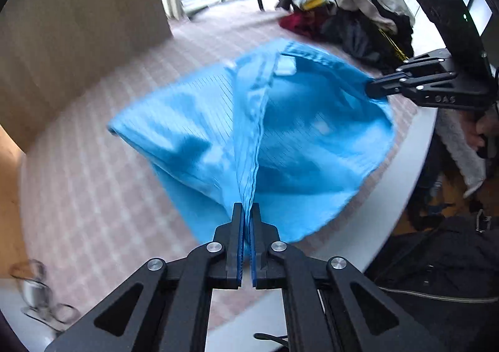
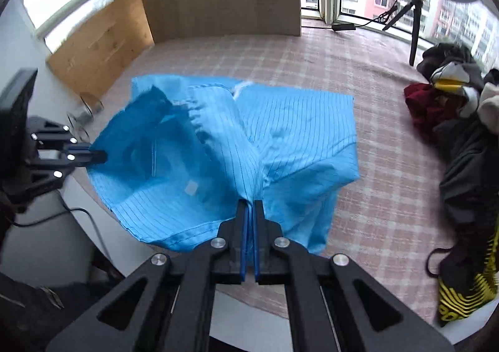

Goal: Fold clothes

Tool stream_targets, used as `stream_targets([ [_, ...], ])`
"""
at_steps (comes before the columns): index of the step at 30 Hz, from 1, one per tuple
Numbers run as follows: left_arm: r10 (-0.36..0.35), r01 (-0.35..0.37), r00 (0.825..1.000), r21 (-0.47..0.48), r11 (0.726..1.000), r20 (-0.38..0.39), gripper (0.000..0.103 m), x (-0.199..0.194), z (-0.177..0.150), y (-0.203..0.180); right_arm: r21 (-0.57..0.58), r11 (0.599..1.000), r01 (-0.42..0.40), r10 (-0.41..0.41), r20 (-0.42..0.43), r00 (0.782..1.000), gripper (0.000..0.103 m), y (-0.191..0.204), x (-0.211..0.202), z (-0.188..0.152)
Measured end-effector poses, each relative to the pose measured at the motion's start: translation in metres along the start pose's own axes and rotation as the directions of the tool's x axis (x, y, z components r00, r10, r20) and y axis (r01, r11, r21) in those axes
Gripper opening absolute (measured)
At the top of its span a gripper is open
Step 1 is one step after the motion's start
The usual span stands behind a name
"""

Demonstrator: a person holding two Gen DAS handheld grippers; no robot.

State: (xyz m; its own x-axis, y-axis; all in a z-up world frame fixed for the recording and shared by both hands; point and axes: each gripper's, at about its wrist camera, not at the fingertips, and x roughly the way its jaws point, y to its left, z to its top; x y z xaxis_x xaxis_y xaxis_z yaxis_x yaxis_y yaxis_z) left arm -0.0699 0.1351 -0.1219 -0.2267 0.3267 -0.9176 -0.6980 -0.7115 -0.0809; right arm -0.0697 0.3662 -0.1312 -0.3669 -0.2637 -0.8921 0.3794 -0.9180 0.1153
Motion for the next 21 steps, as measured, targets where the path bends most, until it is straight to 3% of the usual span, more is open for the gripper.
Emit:
stream_targets([
  [3, -0.034, 0.033, 0.994, -0.015, 0.999, -0.108, 0.007, 0.051, -0.019, -0.003, 0.004, 1.0, 0.009, -0.008, -0.098, 0.995, 0.003, -0.002, 0.032, -0.017],
  [6, -0.089, 0.083, 0.983, -0.045, 0.996, -0.163, 0.007, 0.059, -0.028, 0.002, -0.024, 0.998, 0.059, -0.062, -0.172, 0.983, 0.003, -0.009, 0.055, -0.027],
  [9, -0.08, 0.078, 0.993, -0.033, 0.996, -0.092, 0.009, 0.018, -0.023, 0.018, -0.026, 1.0, 0.012, -0.017, -0.224, 0.974, 0.003, -0.017, 0.047, -0.025],
  [10, -0.063, 0.061, 0.996, -0.035, 0.998, -0.063, 0.015, 0.002, -0.019, 0.028, -0.032, 0.999, 0.0, -0.007, -0.229, 0.973, 0.006, -0.018, 0.038, -0.021],
  [12, -0.005, 0.005, 1.0, -0.051, 0.999, -0.01, 0.017, -0.027, -0.008, 0.054, -0.051, 0.999, -0.019, 0.006, -0.229, 0.973, 0.016, -0.019, 0.016, -0.012],
  [13, 0.023, -0.023, 1.0, -0.055, 0.998, 0.015, 0.016, -0.035, 0.0, 0.064, -0.055, 0.998, -0.028, 0.015, -0.215, 0.976, 0.022, -0.02, 0.005, -0.005],
  [16, 0.101, -0.095, 0.991, -0.068, 0.993, 0.09, 0.016, -0.055, 0.025, 0.095, -0.037, 0.998, -0.057, 0.051, -0.131, 0.99, 0.023, -0.023, -0.022, 0.024],
  [19, 0.083, -0.071, 0.986, -0.084, 0.994, 0.147, 0.016, -0.051, 0.064, 0.111, 0.001, 0.997, -0.075, 0.075, -0.013, 0.997, 0.023, -0.03, -0.031, 0.063],
  [21, 0.039, -0.026, 0.989, -0.09, 0.996, 0.145, 0.016, -0.03, 0.091, 0.12, 0.027, 0.998, -0.062, 0.061, 0.032, 0.998, 0.023, -0.033, -0.015, 0.09],
])
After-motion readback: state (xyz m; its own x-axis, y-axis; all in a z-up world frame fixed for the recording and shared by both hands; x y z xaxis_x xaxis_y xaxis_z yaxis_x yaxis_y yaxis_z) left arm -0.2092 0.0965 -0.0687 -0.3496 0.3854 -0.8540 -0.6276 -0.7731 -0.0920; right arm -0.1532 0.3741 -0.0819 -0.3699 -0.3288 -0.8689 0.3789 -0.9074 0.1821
